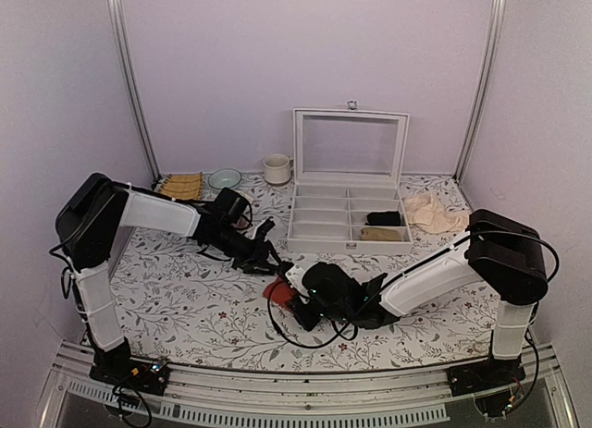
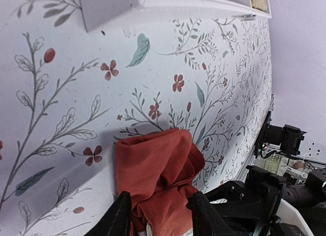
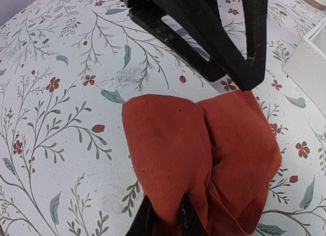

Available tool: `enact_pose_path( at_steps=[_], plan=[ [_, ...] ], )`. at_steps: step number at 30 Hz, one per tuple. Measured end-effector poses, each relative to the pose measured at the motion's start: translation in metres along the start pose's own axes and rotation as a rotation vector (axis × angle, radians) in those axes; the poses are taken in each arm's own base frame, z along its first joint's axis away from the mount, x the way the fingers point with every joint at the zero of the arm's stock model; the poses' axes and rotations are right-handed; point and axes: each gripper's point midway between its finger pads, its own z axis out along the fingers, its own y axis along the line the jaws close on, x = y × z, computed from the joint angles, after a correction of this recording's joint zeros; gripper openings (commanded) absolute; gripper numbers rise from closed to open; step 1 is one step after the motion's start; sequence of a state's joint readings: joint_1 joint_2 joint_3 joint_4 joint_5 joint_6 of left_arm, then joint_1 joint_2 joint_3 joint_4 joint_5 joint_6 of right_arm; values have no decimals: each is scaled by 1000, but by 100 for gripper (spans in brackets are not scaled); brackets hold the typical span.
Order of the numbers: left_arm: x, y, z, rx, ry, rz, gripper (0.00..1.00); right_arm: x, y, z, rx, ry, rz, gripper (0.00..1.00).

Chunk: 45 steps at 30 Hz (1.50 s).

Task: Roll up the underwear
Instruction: Roll the underwear at the center of the board.

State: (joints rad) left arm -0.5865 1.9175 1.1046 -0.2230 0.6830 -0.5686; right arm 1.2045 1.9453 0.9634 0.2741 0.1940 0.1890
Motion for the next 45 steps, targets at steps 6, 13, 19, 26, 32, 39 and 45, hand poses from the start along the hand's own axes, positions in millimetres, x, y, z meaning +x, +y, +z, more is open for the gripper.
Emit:
enact_pose_path(
  at_steps=[6, 13, 19, 26, 32, 39, 45],
  plan=[
    [-5, 3, 0, -12, -9, -6, 40, 2, 6, -1, -50, -10, 32, 0],
    [-7, 7, -2, -20, -19, -13, 40, 3, 8, -2, -134, -6, 118, 0],
    [-5, 10, -2, -22, -16, -21, 39, 3, 9, -2, -205, 14, 181, 0],
    [6, 20, 1, -35, 4, -50, 39, 3, 10, -5, -313, 51, 254, 0],
    [8, 25, 0, -43, 1, -71, 39, 5, 11, -10, -409, 85, 315, 0],
    [0, 24, -11, -52, -43, -73, 39, 8, 8, -11, -495, 119, 382, 0],
    [-4, 24, -19, -63, -77, -82, 39, 11, 7, -11, -562, 152, 438, 0]
  ],
)
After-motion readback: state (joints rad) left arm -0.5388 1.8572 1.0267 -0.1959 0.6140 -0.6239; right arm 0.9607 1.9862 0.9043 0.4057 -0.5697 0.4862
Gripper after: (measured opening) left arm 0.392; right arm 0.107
